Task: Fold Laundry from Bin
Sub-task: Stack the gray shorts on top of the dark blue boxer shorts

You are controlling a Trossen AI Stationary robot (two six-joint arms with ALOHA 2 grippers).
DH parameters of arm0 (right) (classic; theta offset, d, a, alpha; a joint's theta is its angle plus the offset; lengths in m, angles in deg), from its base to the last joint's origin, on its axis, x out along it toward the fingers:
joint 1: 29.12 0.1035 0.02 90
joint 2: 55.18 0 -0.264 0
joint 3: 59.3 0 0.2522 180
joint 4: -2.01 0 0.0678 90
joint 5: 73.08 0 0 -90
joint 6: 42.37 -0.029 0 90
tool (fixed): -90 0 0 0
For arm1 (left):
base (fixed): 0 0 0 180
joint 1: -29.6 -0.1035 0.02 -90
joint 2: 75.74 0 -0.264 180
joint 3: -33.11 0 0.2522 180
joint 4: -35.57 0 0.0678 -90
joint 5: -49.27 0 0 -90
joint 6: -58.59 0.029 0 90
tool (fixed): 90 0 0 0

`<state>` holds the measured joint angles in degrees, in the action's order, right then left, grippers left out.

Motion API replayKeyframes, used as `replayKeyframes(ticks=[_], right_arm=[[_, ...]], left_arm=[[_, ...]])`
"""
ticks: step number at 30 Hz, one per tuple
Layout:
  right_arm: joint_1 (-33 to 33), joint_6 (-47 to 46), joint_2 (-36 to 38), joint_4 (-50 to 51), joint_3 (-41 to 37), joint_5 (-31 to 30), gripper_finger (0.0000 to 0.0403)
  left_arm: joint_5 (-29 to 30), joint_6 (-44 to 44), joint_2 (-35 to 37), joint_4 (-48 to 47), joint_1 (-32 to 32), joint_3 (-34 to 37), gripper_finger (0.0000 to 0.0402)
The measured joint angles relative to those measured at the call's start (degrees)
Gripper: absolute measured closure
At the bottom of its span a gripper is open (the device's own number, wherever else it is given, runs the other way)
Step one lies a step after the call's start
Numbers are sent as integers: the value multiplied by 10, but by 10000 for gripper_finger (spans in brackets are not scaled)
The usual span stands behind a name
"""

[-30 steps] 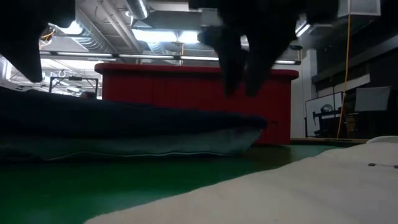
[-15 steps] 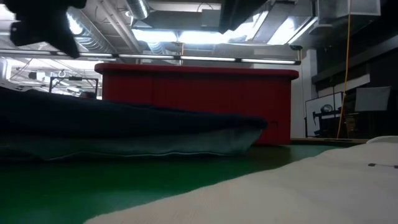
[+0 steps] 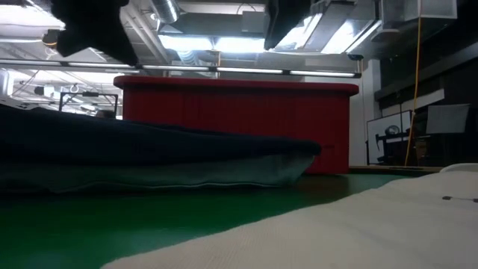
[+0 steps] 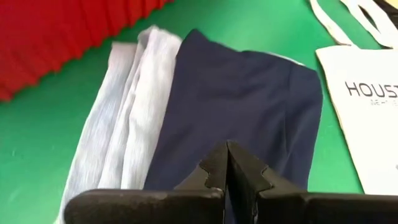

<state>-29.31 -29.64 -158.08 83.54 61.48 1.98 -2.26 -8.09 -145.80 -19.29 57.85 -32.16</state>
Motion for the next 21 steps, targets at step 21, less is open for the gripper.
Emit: replayKeyframes(ticks=[21], right_arm=[[-292, 40, 3, -196, 52, 5, 215]], left_arm=[[0, 148, 0, 113, -64, 0, 250]])
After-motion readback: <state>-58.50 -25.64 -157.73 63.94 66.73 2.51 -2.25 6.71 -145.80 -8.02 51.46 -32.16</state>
